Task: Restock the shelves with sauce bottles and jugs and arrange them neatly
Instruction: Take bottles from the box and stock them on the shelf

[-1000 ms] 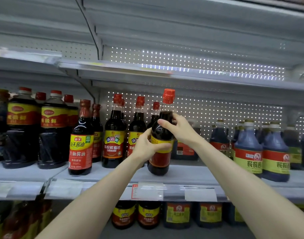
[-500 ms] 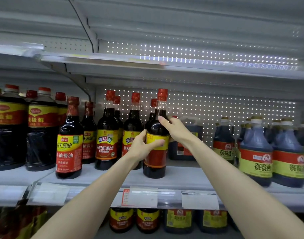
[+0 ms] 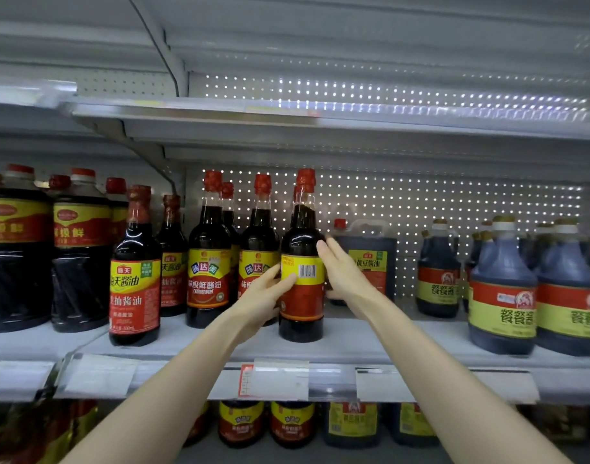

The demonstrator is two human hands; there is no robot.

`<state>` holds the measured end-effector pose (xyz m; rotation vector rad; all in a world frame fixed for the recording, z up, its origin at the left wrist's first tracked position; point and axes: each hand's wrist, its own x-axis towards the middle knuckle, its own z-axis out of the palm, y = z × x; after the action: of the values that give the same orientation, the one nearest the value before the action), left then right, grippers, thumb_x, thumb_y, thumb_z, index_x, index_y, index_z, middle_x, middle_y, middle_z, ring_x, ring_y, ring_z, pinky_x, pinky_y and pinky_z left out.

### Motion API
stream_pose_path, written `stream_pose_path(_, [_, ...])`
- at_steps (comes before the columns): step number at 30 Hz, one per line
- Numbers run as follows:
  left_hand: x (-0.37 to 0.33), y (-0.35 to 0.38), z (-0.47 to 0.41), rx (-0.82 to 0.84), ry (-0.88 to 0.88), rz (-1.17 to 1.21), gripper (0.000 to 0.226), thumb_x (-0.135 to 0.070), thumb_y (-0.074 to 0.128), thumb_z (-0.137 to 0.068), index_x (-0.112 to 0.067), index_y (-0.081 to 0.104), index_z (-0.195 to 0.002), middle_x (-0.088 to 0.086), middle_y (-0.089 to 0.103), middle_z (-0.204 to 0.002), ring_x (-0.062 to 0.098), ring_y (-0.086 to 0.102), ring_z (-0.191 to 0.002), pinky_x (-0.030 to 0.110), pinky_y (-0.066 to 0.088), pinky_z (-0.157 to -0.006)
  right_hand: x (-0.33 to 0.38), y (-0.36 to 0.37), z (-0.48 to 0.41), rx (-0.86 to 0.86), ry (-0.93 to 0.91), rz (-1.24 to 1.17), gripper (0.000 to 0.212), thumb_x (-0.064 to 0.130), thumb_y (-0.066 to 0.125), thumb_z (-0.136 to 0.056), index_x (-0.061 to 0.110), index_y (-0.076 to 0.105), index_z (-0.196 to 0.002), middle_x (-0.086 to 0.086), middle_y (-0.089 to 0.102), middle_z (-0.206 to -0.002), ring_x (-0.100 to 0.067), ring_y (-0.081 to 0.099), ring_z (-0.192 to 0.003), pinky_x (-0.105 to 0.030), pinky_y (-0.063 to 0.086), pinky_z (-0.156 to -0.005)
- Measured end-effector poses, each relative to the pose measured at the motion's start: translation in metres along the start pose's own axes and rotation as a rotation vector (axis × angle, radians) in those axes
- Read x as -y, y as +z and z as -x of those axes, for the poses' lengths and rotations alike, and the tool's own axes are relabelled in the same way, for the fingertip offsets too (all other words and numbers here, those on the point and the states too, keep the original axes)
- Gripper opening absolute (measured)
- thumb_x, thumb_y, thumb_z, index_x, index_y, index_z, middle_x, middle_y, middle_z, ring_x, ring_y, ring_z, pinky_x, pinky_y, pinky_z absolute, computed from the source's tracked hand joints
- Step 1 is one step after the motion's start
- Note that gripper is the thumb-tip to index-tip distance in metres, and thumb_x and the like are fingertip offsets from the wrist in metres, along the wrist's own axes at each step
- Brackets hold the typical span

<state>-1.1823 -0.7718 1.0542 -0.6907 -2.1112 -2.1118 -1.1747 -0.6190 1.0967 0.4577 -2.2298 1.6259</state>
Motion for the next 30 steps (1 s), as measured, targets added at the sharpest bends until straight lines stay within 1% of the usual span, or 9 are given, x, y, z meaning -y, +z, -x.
stream_pose_path(2, [0.003, -0.004, 0.002, -0.021, -0.053, 0.035, 0.042, -0.036, 0.051, -0.097, -0.037, 0.043, -0.139, -0.005, 0.054, -0.137, 0.02, 0.049, -0.127, 0.047, 0.037, -0.109, -0.005, 0.005, 0.018, 0.022, 0.034, -0.059, 0.056, 0.05, 0.03, -0.102, 0.035, 0.012, -0.154, 0.006, 0.027, -0.157, -0.019, 0.032, -0.141, -0.05, 0.031, -0.114])
stream_pose_path(4, [0.003, -0.002, 0.001, -0.032, -0.063, 0.069, 0.027, -0.037, 0.048, -0.098, -0.047, 0.048, -0.124, -0.009, 0.055, -0.131, 0.019, 0.049, -0.126, 0.047, 0.037, -0.108, -0.01, 0.012, 0.037, 0.068, 0.051, -0.131, 0.056, 0.05, 0.029, -0.102, 0.041, 0.007, -0.152, 0.009, 0.031, -0.154, -0.017, 0.037, -0.137, -0.045, 0.034, -0.112])
stream_pose_path(9, [-0.002, 0.01, 0.004, -0.042, -0.042, 0.101, 0.015, -0.038, 0.043, -0.1, -0.051, 0.05, -0.103, -0.02, 0.054, -0.109, 0.013, 0.048, -0.112, 0.034, 0.042, -0.085, -0.023, 0.025, 0.039, 0.088, 0.025, -0.183, 0.06, 0.064, 0.028, -0.096, 0.05, 0.003, -0.149, 0.011, 0.024, -0.157, -0.016, 0.031, -0.141, -0.047, 0.028, -0.115])
stream_pose_path(12, [-0.003, 0.014, 0.005, -0.059, -0.012, 0.087, 0.017, -0.039, 0.043, -0.1, -0.052, 0.049, -0.108, -0.017, 0.056, -0.114, 0.007, 0.053, -0.104, 0.027, 0.045, -0.074, -0.027, 0.026, 0.033, 0.09, 0.052, -0.166, 0.076, 0.082, 0.028, -0.08, 0.055, 0.003, -0.147, 0.011, 0.019, -0.159, -0.017, 0.023, -0.146, -0.052, 0.023, -0.117])
stream_pose_path(16, [-0.002, 0.018, 0.009, -0.077, 0.018, 0.073, 0.042, -0.036, 0.044, -0.1, -0.04, 0.036, -0.141, -0.009, 0.052, -0.132, 0.01, 0.052, -0.11, 0.028, 0.046, -0.082, -0.03, 0.023, 0.033, 0.081, 0.049, -0.234, 0.066, 0.072, 0.028, -0.09, 0.05, 0.008, -0.15, 0.011, 0.028, -0.156, -0.013, 0.035, -0.139, -0.047, 0.03, -0.115])
stream_pose_path(19, [-0.003, 0.02, 0.015, -0.098, 0.027, 0.041, 0.055, -0.036, 0.044, -0.1, -0.032, 0.024, -0.151, -0.004, 0.044, -0.144, 0.011, 0.047, -0.116, 0.03, 0.042, -0.09, -0.027, 0.018, 0.034, 0.065, 0.079, -0.224, 0.061, 0.064, 0.024, -0.096, 0.046, 0.007, -0.152, 0.01, 0.034, -0.152, -0.012, 0.039, -0.134, -0.039, 0.035, -0.111])
stream_pose_path(22, [-0.006, 0.023, 0.021, -0.117, 0.028, -0.007, 0.051, -0.035, 0.043, -0.1, -0.029, 0.028, -0.149, -0.006, 0.049, -0.133, 0.007, 0.052, -0.102, 0.022, 0.047, -0.076, -0.022, 0.011, 0.035, 0.043, 0.082, -0.248, 0.052, 0.05, 0.022, -0.103, 0.039, 0.009, -0.152, 0.009, 0.042, -0.14, -0.009, 0.045, -0.118, -0.029, 0.039, -0.094])
stream_pose_path(25, [-0.01, 0.02, 0.02, -0.143, 0.015, -0.035, 0.043, -0.034, 0.038, -0.102, -0.028, 0.034, -0.145, -0.004, 0.051, -0.124, 0.004, 0.053, -0.091, 0.02, 0.045, -0.063, -0.016, 0.01, 0.036, 0.064, 0.14, -0.248, 0.058, 0.056, 0.022, -0.101, 0.034, 0.014, -0.154, 0.001, 0.039, -0.151, -0.016, 0.045, -0.128, -0.031, 0.038, -0.094])
stream_pose_path(30, [-0.011, 0.02, 0.01, -0.156, -0.032, 0.057, 0.036, -0.044, 0.035, -0.102, -0.032, 0.042, -0.135, -0.008, 0.055, -0.115, 0.011, 0.052, -0.098, 0.04, 0.04, -0.088, -0.011, 0.016, 0.043, 0.074, 0.113, -0.215, 0.061, 0.059, 0.023, -0.099, 0.039, 0.005, -0.154, 0.003, 0.033, -0.154, -0.015, 0.04, -0.131, -0.037, 0.035, -0.103])
